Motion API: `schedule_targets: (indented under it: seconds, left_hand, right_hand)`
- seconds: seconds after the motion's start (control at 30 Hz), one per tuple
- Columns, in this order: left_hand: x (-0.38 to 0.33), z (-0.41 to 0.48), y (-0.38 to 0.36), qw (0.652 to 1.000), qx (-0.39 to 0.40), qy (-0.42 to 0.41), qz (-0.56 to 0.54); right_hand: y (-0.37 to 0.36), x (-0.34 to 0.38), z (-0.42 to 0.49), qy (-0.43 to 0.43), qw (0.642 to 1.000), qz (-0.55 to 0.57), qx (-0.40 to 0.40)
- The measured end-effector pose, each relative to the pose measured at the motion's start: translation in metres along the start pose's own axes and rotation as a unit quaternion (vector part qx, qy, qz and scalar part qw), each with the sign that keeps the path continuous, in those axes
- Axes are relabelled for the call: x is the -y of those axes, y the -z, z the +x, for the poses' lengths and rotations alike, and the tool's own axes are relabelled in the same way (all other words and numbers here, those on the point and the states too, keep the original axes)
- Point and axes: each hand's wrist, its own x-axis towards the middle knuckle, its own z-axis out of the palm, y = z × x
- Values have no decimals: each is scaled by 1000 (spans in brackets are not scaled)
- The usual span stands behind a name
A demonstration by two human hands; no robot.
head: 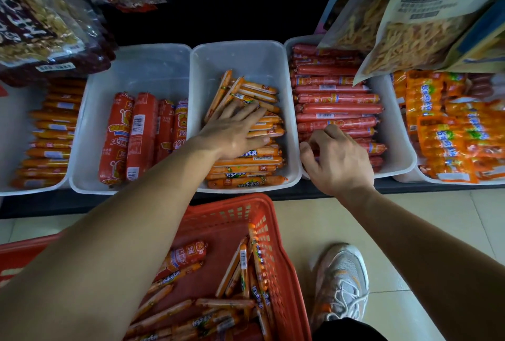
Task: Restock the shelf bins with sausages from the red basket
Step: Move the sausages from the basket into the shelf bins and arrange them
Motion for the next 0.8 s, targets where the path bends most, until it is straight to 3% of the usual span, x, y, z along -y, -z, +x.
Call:
schedule_targets:
  seconds: [0.1,0.3,0.43,0.57,0.7,0.8]
  left_hand:
    - [6,15,5,996,-46,-20,72]
    - [2,3,0,982,-100,22,156]
    - [6,1,4,982,-115,150,-27]
    - [7,29,11,933,-116,261,-221]
    - [13,38,9,935,-196,204,-213]
    - [17,32,4,945,-199,132,-222]
  right_hand:
    - [0,1,1,-2,1000,-7,0]
    - [0,1,1,-2,1000,-15,0]
    - [0,1,0,3,1000,-11,-5]
    - [2,2,1,3,1000,-10,0]
    - [1,1,1,0,1000,-6,-2]
    - [-2,1,0,0,1000,-9,-6]
